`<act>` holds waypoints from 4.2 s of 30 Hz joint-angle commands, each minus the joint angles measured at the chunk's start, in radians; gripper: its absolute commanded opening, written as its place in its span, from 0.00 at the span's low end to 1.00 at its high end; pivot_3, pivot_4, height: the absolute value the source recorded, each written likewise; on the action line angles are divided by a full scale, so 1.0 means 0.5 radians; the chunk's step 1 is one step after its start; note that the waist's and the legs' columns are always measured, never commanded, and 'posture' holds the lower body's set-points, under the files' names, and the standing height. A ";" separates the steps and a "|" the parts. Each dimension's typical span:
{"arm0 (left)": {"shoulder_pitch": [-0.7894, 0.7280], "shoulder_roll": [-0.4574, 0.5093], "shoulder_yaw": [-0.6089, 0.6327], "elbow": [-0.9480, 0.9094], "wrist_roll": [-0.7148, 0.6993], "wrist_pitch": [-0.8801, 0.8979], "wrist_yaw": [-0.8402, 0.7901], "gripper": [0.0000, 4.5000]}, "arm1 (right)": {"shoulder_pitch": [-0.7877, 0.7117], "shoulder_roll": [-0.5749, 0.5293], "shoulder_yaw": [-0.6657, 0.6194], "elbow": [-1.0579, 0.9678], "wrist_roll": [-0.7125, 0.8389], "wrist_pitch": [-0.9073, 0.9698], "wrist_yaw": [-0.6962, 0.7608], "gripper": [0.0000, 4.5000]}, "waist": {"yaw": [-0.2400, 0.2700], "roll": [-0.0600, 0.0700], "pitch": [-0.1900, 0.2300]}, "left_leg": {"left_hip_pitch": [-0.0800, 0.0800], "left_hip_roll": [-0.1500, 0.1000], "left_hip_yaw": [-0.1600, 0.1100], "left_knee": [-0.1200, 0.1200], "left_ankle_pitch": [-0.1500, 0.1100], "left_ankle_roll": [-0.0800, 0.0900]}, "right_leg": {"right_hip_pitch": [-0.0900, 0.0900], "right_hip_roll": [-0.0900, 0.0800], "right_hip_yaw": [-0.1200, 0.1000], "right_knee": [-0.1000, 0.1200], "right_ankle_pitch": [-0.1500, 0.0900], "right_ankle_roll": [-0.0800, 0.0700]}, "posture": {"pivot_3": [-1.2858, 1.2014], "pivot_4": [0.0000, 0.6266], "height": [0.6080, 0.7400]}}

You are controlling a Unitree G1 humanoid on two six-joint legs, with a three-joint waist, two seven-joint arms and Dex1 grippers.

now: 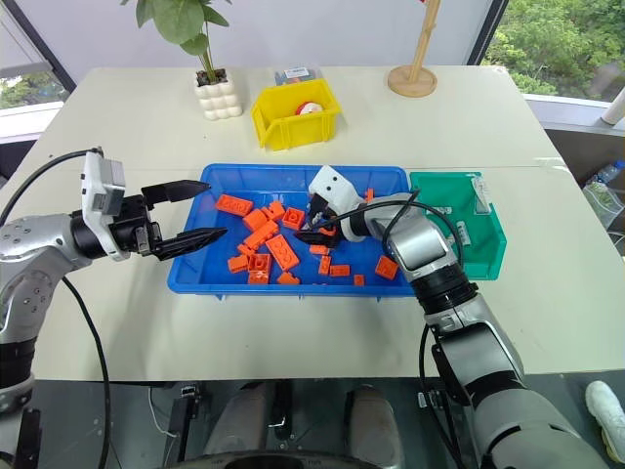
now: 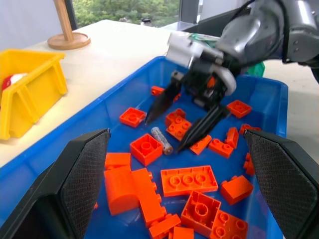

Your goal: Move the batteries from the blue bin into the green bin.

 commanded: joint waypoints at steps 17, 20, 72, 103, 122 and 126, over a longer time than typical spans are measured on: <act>0.049 -0.024 0.056 -0.116 -0.011 -0.057 0.089 1.00 | -0.086 0.045 0.044 0.274 -0.120 -0.193 -0.003 0.49 | -0.002 0.000 0.000 | 0.000 0.000 -0.001 0.001 0.000 0.000 | 0.001 0.000 0.000 0.000 0.000 0.000 | 0.52 0.24 1.00; 0.043 -0.020 0.053 -0.110 -0.014 -0.064 0.089 1.00 | -0.094 0.040 0.034 0.260 -0.128 -0.198 -0.013 0.49 | -0.002 0.000 0.000 | 0.000 0.000 -0.001 0.001 0.000 0.000 | 0.001 0.000 0.000 0.000 0.000 0.000 | 0.52 0.24 1.00; -0.709 -0.470 -0.399 0.876 0.315 -0.363 -0.506 1.00 | 0.080 -0.871 -1.034 -0.846 0.597 0.910 -0.227 0.99 | -0.005 0.000 0.000 | -0.001 0.003 0.000 0.002 0.001 -0.001 | 0.001 0.003 -0.001 -0.002 0.000 0.000 | 0.52 0.24 1.00; -0.163 -0.243 -0.092 0.143 0.095 -0.027 -0.054 1.00 | -0.008 -0.422 0.197 0.055 -0.002 -0.777 0.544 0.99 | 0.035 0.000 0.000 | -0.004 0.001 -0.006 0.008 0.000 0.000 | 0.003 0.004 0.000 -0.003 0.000 0.000 | 0.52 0.24 1.00; -0.155 -0.264 -0.127 0.103 0.062 -0.018 0.023 1.00 | -0.095 -0.360 0.226 0.397 -0.382 -1.099 0.517 0.99 | 0.032 -0.001 0.000 | -0.003 0.001 -0.006 0.009 0.000 0.000 | 0.004 0.005 -0.001 -0.002 0.000 0.000 | 0.52 0.24 1.00; -0.167 -0.255 -0.146 0.127 0.100 -0.050 0.009 1.00 | -0.082 -0.325 0.206 0.402 -0.382 -1.018 0.505 0.99 | 0.027 -0.001 -0.001 | -0.003 0.001 -0.006 0.009 0.000 0.000 | 0.005 0.005 -0.001 -0.002 0.000 0.000 | 0.52 0.24 1.00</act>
